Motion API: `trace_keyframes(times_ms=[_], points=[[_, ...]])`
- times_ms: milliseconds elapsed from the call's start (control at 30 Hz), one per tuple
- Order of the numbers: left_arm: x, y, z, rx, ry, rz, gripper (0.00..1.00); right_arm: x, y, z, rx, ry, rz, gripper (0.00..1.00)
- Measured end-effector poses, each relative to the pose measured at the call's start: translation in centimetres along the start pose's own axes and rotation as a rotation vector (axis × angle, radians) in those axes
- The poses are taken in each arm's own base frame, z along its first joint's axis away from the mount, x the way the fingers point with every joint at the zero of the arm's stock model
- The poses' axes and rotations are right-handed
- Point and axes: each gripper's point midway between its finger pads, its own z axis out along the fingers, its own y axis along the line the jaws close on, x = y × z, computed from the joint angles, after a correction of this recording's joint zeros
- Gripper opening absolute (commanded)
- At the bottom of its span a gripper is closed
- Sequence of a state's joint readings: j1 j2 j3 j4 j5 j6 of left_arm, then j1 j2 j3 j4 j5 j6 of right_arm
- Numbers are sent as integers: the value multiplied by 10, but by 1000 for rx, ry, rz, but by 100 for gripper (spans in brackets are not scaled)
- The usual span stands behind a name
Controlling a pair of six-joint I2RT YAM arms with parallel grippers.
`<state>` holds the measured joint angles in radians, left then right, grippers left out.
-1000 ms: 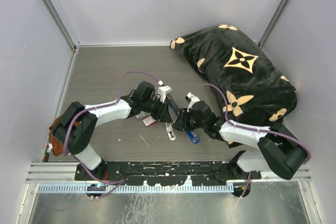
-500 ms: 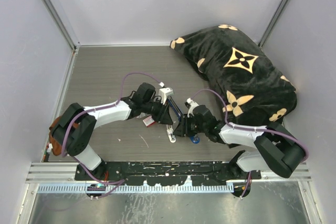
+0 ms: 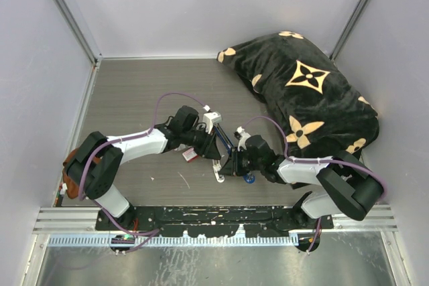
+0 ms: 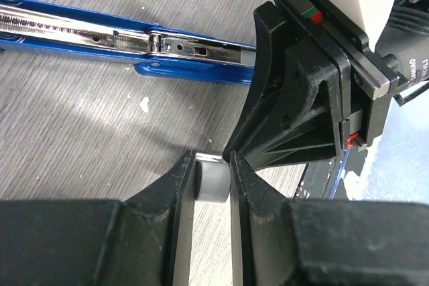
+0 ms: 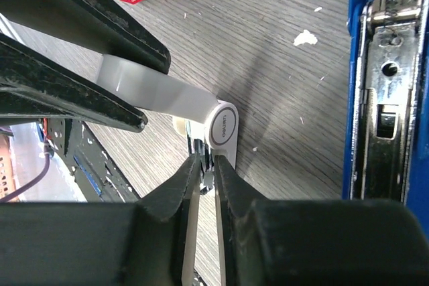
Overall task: Load the staples into the stapler
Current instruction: Install the staple into the stapler.
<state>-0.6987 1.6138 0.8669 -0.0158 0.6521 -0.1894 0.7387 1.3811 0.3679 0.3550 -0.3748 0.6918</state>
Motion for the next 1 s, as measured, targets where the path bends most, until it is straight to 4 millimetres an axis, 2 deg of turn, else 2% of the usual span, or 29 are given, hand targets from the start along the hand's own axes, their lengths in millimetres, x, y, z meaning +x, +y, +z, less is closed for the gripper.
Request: trace_keyframes(times_ms=[300, 533, 667, 1000], points=[[1, -1, 0, 7, 3, 4, 0, -4, 7, -5, -15, -14, -2, 12], [3, -9, 0, 57, 15, 19, 0, -11, 21, -15, -62, -45, -37, 13], [4, -15, 3, 102, 33, 13, 0, -5, 22, -15, -84, -20, -65, 13], [4, -17, 18, 188, 99, 2, 0, 17, 10, -10, -87, 65, -97, 14]])
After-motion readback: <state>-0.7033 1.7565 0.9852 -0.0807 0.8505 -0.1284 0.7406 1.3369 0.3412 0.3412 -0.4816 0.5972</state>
